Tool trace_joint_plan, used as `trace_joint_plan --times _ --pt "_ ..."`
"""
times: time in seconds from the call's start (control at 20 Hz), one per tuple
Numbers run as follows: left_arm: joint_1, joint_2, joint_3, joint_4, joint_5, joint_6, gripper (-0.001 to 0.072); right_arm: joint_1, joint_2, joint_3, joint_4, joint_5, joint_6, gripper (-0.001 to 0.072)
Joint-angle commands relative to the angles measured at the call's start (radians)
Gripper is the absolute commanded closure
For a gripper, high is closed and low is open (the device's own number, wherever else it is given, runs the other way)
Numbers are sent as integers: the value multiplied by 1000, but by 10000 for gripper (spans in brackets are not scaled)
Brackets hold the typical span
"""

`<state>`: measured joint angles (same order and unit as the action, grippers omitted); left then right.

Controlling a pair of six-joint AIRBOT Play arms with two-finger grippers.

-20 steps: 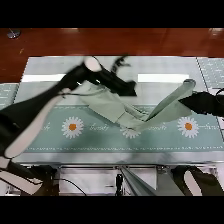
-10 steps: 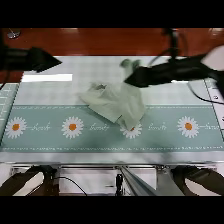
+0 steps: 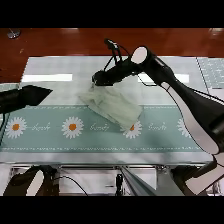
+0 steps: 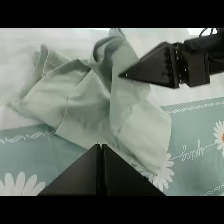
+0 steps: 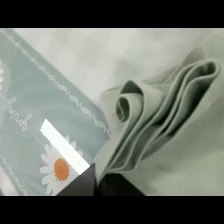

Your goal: Fold the shirts.

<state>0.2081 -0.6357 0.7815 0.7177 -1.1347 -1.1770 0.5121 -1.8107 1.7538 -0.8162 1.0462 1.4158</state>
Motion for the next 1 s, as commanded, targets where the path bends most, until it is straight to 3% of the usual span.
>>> trace_joint_plan --times 0.0,0.05,0.1,0.15,0.25,0.4,0.45,0.5,0.55,0.6,0.65,0.7,0.85,0.95 --pt "5 16 -89 0 2 2 689 6 -86 85 0 -22 44 676" --pt "4 16 -103 0 14 3 689 6 -95 97 14 -30 51 636" --pt "5 16 -117 0 32 3 689 6 -99 98 52 -37 48 297" --pt "5 16 -127 0 45 2 689 2 -98 98 80 -29 24 80" --pt "5 16 -144 0 62 2 689 -20 -85 110 104 65 -13 86" --pt "5 10 -152 0 62 2 690 -144 -8 117 86 296 37 91" --pt "5 8 -153 0 62 2 690 -193 41 115 10 354 79 115" --pt "5 8 -153 0 61 2 689 -227 114 98 -174 386 139 180" --pt "5 8 -153 0 61 2 689 -245 201 49 -369 381 194 197" --pt "5 8 -153 0 61 2 689 -256 310 -42 -528 353 238 168" --pt "5 8 -153 0 61 2 689 -267 418 -160 -600 303 260 73" --pt "5 8 -153 0 61 2 689 -278 542 -320 -616 230 264 73" --pt "4 8 -153 0 61 2 689 -280 894 -847 -601 5 389 72" --pt "4 8 -153 0 61 2 689 -280 1085 -1144 -483 -126 477 73"
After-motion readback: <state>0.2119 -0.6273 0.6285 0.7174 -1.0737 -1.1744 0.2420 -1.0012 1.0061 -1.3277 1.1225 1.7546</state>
